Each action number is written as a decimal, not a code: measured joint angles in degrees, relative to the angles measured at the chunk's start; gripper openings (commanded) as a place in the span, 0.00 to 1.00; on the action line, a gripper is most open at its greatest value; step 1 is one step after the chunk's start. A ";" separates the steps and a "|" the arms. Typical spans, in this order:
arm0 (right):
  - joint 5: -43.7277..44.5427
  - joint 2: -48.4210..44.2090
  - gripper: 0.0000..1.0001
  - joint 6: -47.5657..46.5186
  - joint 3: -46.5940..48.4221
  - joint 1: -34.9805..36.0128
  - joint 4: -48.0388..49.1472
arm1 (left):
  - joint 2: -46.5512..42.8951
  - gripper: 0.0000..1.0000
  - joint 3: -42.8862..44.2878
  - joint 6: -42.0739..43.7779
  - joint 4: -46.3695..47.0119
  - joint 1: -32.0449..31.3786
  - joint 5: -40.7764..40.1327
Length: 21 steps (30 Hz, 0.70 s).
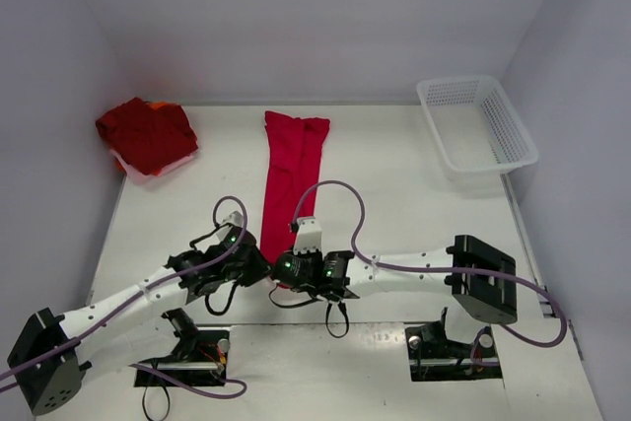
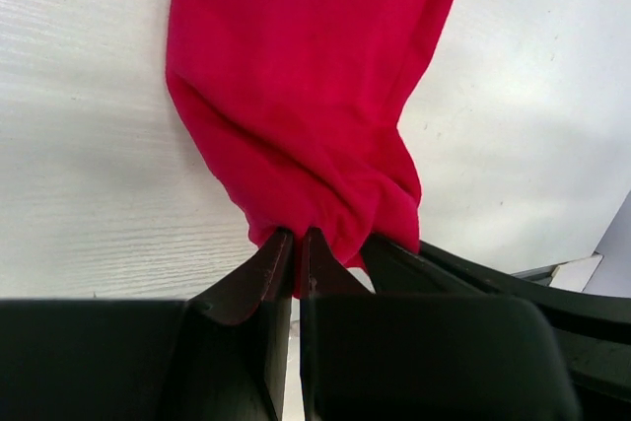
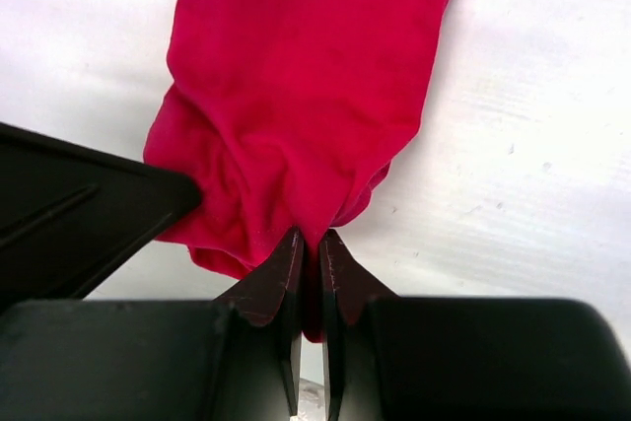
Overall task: Fold and stack the t-shirts
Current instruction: Fold the tshirt
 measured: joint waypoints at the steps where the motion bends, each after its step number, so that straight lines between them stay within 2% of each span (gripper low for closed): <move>1: 0.07 -0.24 0.00 -0.44 0.13 -0.39 -0.11 | 0.09 0.00 0.22 0.11 -0.02 0.00 -0.13; 10: 0.42 -2.32 0.00 -4.33 1.68 -4.22 -1.03 | 0.63 0.00 5.53 2.60 -2.29 0.83 -1.81; 21: 0.83 -4.44 0.00 -7.65 3.58 -7.23 -1.16 | 2.36 0.00 10.27 6.58 -2.86 6.36 -0.92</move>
